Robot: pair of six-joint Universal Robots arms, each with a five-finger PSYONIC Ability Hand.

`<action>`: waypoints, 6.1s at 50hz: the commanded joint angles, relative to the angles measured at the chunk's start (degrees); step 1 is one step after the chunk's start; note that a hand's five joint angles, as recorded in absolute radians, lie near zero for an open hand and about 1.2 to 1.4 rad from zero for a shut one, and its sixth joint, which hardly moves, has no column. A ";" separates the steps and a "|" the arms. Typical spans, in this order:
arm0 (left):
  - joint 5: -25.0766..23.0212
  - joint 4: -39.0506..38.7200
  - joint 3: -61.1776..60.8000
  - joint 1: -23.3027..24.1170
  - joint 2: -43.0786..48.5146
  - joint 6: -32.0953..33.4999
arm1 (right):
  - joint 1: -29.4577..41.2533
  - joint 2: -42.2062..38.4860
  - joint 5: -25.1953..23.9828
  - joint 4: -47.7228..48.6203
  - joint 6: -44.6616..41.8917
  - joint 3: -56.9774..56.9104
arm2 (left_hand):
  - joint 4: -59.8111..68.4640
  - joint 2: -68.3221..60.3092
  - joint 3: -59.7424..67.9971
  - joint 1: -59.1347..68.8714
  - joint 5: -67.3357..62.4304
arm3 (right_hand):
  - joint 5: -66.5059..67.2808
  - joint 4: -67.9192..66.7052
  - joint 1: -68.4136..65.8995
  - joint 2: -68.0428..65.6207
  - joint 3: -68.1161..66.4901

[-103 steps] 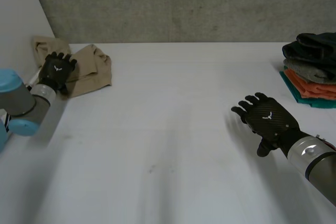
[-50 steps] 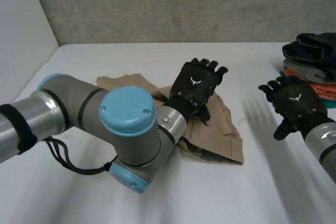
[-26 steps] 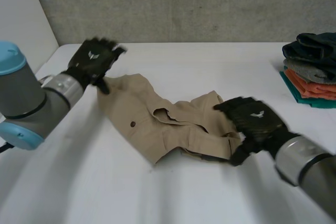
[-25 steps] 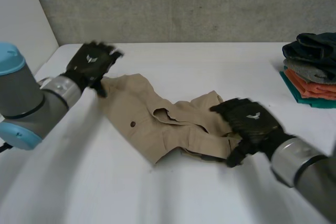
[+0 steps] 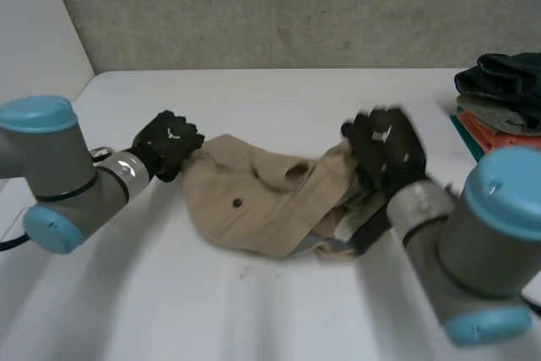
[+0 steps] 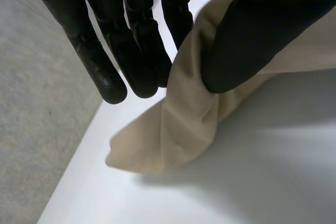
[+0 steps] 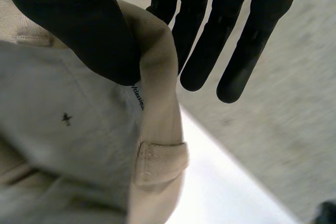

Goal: Fold the laundry.

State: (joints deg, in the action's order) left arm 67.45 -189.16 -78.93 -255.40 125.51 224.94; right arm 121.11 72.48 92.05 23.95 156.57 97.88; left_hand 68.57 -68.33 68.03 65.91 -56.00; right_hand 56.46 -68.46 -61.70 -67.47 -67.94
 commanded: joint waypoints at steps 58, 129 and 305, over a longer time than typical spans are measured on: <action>22.99 -3.94 -18.80 18.97 -7.04 -21.65 | -18.45 -4.01 -19.19 -11.04 -14.19 7.67 | -34.98 34.74 -34.43 -32.32 32.41 | -36.20 38.20 31.44 37.20 37.68; 23.44 -11.40 22.15 13.35 -4.00 -22.44 | -15.02 -11.30 -8.56 -19.83 0.32 -38.30 | 11.43 -11.67 11.97 14.09 -14.00 | 13.54 -11.54 -18.30 -12.53 -12.06; 27.21 1.16 -8.36 21.08 -8.01 -21.91 | -25.83 -2.51 -23.76 -36.78 -21.83 -3.65 | 11.43 -11.67 11.97 14.09 -14.00 | 13.54 -11.54 -18.30 -12.53 -12.06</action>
State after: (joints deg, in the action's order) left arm 94.56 -188.03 -90.30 -234.30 114.48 202.94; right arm 95.08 73.03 67.91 -13.17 134.54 96.06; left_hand 68.61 -68.51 68.12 65.36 -56.54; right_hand 55.52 -67.26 -60.16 -66.99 -67.06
